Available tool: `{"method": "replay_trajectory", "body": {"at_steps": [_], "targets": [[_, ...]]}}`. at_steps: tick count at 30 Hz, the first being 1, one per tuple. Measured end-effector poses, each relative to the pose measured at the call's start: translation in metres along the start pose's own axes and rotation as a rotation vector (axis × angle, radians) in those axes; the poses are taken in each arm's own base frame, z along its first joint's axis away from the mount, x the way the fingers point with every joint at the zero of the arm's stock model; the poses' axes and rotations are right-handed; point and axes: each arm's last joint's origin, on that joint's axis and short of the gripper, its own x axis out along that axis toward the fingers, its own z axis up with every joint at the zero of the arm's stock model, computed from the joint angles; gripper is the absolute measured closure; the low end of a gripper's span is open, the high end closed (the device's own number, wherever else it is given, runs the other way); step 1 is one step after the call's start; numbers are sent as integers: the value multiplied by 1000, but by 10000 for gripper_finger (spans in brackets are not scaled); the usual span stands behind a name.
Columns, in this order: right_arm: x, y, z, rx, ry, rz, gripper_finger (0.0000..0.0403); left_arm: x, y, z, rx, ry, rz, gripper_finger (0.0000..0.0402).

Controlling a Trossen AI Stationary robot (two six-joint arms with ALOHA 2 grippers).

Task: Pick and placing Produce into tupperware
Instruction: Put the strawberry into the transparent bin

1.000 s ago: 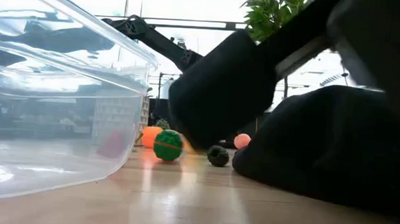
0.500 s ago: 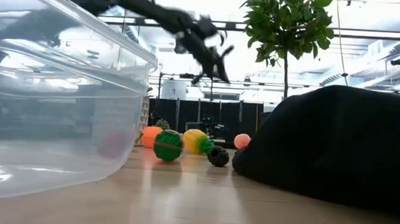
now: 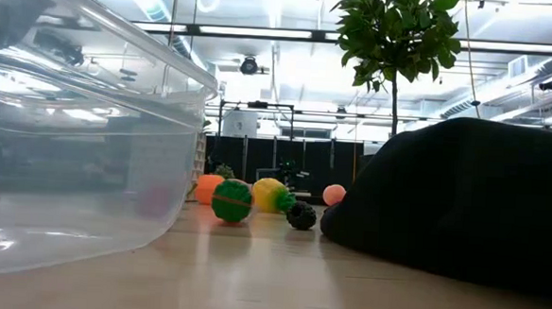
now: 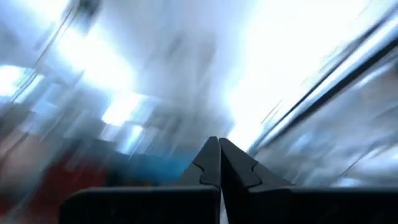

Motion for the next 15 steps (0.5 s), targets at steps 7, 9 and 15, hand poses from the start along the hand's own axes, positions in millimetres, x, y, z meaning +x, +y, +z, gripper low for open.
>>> {"method": "replay_trajectory", "body": {"at_steps": [7,9,15], "targets": [[2,-1,-1,13,-7,-29,380,-37,-27,-17,-144,-531,-205,401],[2,-1,-1,29,-9,-31,380,-47,-27,-37,-168,-518,-169,401],[2,-1,0,61,-13,-39,380,-94,-33,-101,-156,-373,82,401]]}}
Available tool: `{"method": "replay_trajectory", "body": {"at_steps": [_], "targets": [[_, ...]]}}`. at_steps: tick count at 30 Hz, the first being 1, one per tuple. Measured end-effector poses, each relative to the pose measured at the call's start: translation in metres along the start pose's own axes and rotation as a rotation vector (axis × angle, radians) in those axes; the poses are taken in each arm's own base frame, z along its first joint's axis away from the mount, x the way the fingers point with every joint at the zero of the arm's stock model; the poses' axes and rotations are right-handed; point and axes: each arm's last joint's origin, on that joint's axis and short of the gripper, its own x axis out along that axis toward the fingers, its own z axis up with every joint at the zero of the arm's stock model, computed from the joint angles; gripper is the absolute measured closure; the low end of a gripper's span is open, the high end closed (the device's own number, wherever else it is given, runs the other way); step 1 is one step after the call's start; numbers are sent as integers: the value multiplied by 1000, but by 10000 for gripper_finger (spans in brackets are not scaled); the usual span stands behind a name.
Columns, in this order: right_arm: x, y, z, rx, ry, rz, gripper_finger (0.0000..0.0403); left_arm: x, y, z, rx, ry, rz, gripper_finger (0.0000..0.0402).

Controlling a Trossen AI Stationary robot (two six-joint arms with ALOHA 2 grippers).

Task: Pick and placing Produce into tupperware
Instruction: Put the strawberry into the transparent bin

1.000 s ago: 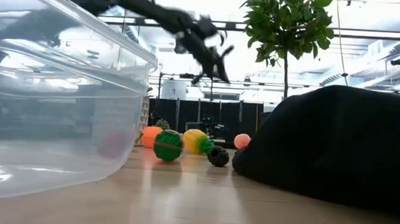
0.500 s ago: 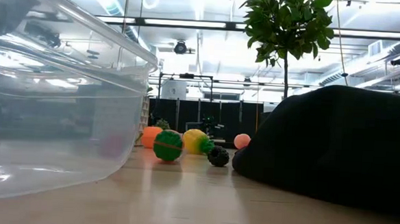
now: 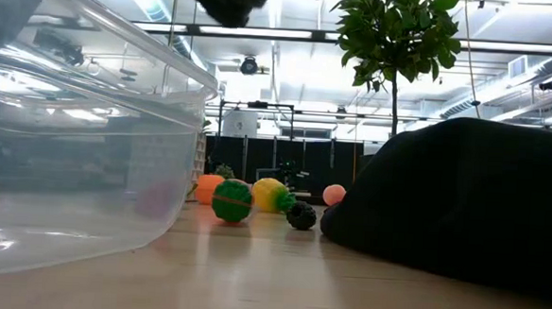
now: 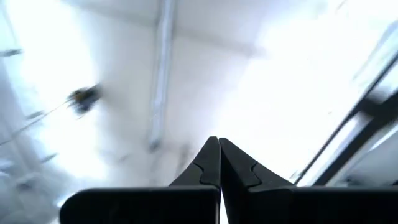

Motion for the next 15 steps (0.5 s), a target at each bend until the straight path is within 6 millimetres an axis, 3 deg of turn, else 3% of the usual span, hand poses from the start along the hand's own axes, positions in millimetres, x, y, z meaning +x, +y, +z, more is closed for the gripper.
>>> {"method": "replay_trajectory", "body": {"at_steps": [2,5,10,15], "targets": [[0,0,0,3,0,0,380,-18,-7,0,62,62,40,401],[0,0,0,11,1,0,380,-37,-23,17,95,131,46,402],[0,0,0,13,0,0,380,-66,-38,77,131,210,41,401],[1,-1,-1,-14,-2,-13,380,-109,-71,134,229,230,79,401]]}}
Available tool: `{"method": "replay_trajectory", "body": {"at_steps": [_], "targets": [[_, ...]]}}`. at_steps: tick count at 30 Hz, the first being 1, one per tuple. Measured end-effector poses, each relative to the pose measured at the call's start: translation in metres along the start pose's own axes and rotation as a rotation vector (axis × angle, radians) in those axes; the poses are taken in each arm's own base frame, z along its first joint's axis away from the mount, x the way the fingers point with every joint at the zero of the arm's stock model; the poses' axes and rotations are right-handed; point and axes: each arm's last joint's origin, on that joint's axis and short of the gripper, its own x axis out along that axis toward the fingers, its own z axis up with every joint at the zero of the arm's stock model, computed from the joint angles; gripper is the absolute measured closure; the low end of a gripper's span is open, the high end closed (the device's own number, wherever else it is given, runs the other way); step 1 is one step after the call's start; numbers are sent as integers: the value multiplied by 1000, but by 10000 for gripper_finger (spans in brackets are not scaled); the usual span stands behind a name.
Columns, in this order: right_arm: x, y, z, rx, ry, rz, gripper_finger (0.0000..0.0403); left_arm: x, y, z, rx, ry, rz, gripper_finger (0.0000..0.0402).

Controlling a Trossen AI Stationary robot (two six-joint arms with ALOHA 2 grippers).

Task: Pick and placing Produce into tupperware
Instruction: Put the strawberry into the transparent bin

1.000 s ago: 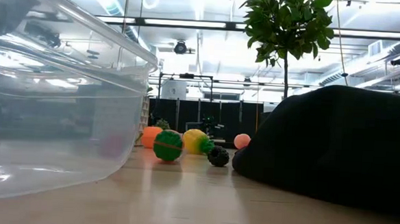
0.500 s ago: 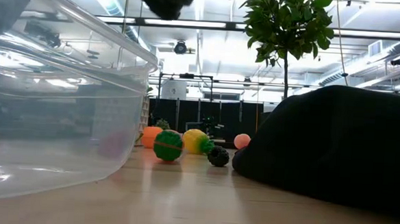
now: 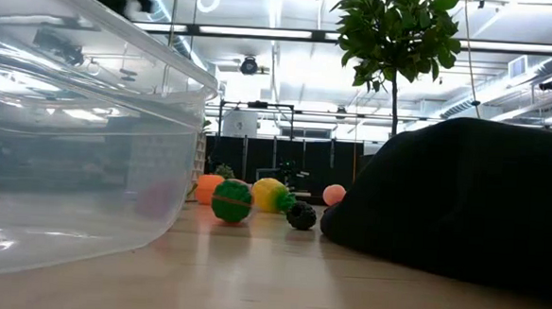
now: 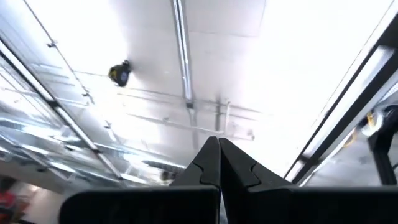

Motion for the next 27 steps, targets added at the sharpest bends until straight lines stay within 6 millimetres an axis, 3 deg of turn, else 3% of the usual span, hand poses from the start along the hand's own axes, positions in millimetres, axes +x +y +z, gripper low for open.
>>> {"method": "replay_trajectory", "body": {"at_steps": [6,11,15,23,27], "targets": [[7,-3,-4,-18,1,-48,380,-52,-35,36,-7,153,28,401],[14,-5,-6,-21,-7,-96,380,-75,-62,48,-33,422,46,401],[18,-6,-6,-20,-32,-119,380,-88,-78,54,-111,519,39,401],[27,-6,-7,-20,-67,-141,380,-117,-97,38,-213,623,117,401],[29,-6,-9,-26,-71,-158,380,-127,-107,35,-196,662,76,401]]}}
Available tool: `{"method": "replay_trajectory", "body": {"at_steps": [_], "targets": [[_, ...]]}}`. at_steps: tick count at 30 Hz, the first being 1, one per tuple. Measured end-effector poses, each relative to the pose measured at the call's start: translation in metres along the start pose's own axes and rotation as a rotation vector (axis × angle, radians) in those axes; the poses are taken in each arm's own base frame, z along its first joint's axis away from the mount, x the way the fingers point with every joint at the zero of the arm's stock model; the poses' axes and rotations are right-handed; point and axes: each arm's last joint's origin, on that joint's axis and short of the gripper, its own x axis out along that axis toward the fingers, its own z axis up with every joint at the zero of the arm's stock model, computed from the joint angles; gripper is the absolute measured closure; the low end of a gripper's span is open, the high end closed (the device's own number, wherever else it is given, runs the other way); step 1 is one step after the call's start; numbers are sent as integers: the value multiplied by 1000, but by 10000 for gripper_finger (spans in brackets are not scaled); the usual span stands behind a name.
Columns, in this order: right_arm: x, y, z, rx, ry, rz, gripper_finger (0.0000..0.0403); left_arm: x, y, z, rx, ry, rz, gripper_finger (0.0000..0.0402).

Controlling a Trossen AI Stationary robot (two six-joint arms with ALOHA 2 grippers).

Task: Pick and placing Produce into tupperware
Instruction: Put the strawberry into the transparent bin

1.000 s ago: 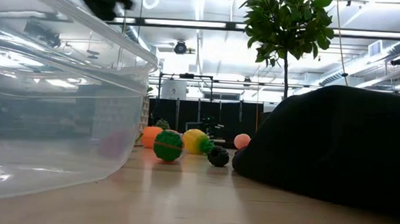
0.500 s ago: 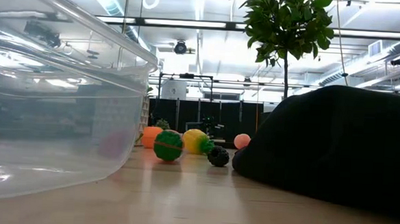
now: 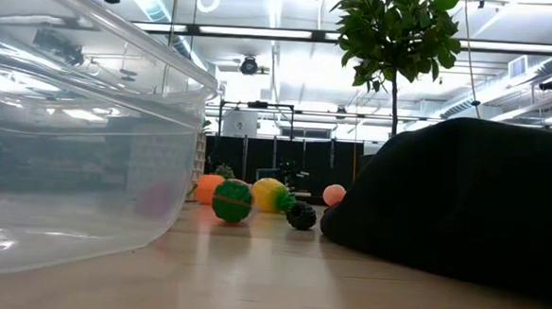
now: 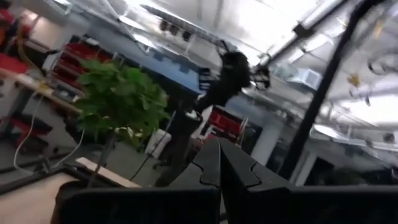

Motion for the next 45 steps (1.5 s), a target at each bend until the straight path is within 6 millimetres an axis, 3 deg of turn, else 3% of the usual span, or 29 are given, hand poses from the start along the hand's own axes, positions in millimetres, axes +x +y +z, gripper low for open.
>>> {"method": "replay_trajectory", "body": {"at_steps": [6,10,18,23,28,33,40,45], "targets": [[0,0,4,-12,-36,3,380,-11,0,-19,199,210,-2,401],[0,-2,5,-13,-42,-3,380,-18,9,-31,213,342,89,401],[0,-1,5,-10,-41,-2,380,-17,11,-48,309,492,61,393],[0,-1,5,-9,-40,-2,380,-2,13,-63,259,571,140,390],[0,-2,5,-3,-40,-2,380,26,12,-75,393,711,105,374],[0,-1,5,-3,-35,7,380,50,26,-84,381,874,165,324],[0,-1,4,-3,-32,11,380,81,45,-72,178,1000,197,239],[0,0,4,-3,-20,30,380,84,54,-73,281,1101,160,209]]}}
